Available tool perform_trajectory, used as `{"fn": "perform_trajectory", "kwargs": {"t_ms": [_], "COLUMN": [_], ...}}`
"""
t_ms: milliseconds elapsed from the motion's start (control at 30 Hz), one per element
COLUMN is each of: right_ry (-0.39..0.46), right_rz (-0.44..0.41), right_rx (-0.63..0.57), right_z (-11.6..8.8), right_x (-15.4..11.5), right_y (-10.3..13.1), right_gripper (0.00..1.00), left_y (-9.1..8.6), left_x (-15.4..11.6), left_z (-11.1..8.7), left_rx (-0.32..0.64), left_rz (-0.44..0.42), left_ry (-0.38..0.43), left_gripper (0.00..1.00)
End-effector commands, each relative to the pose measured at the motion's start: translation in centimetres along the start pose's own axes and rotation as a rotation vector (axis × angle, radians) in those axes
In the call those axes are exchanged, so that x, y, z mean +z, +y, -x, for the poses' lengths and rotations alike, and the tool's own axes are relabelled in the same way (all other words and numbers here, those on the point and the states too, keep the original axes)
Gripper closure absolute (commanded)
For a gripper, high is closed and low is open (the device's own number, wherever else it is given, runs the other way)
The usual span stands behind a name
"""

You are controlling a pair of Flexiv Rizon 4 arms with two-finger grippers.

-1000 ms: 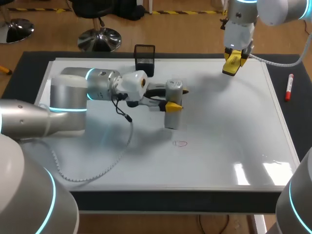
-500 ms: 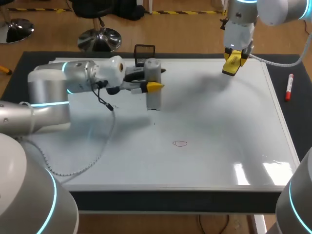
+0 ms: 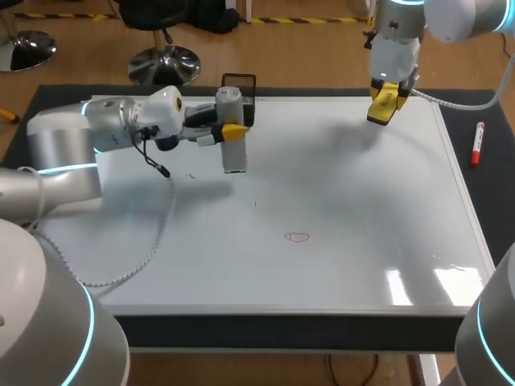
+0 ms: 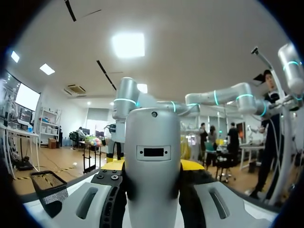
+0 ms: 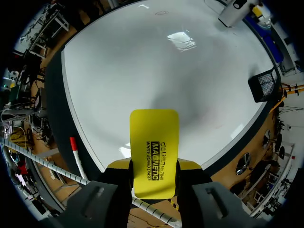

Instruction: Pick up the inspection probe, press it on each red-marked spot on the whiteboard one by one, put down the probe, pick up the eraser, and wipe off all the red marks.

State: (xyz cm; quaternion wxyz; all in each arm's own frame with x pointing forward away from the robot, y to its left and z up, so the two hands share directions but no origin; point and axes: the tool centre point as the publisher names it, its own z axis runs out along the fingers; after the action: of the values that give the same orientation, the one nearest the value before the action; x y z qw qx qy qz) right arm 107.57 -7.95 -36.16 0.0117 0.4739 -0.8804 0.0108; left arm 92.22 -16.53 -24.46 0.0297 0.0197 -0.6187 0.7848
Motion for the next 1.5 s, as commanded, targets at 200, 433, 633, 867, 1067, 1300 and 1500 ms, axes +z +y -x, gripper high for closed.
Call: {"fn": "perform_trajectory", "kwargs": {"t_ms": [200, 433, 633, 867, 1067, 1300, 1500], "right_ry": [0.004, 0.004, 0.004, 0.004, 0.004, 0.015, -0.002], "right_rz": [-0.001, -0.001, -0.001, -0.001, -0.001, -0.013, -0.038], "right_rx": [-0.002, -0.002, -0.002, -0.002, -0.002, -0.015, -0.078], "right_z": [0.0, 0.0, 0.0, 0.0, 0.0, 0.2, 1.3], "right_x": [-0.2, -0.2, -0.2, -0.2, -0.2, -0.5, -1.8], "right_y": [-0.1, -0.1, -0.1, -0.1, -0.1, 0.1, 2.6], "right_gripper": [1.00, 1.00, 1.00, 1.00, 1.00, 1.00, 1.00], "left_y": [0.4, 0.3, 0.0, -0.2, -0.2, -0.2, -0.2], "left_x": [-1.3, -1.5, -1.8, -1.6, -1.6, -1.6, -1.6], "left_z": [0.9, 1.0, 1.1, 0.8, 0.8, 0.8, 0.8], "left_rx": [-0.011, 0.000, 0.013, 0.017, 0.017, 0.017, 0.017], "left_rz": [-0.003, -0.002, -0.001, -0.004, -0.004, -0.004, -0.004], "left_ry": [-0.015, -0.020, -0.022, -0.019, -0.019, -0.019, -0.019], "left_gripper": [1.00, 1.00, 1.00, 1.00, 1.00, 1.00, 1.00]}}
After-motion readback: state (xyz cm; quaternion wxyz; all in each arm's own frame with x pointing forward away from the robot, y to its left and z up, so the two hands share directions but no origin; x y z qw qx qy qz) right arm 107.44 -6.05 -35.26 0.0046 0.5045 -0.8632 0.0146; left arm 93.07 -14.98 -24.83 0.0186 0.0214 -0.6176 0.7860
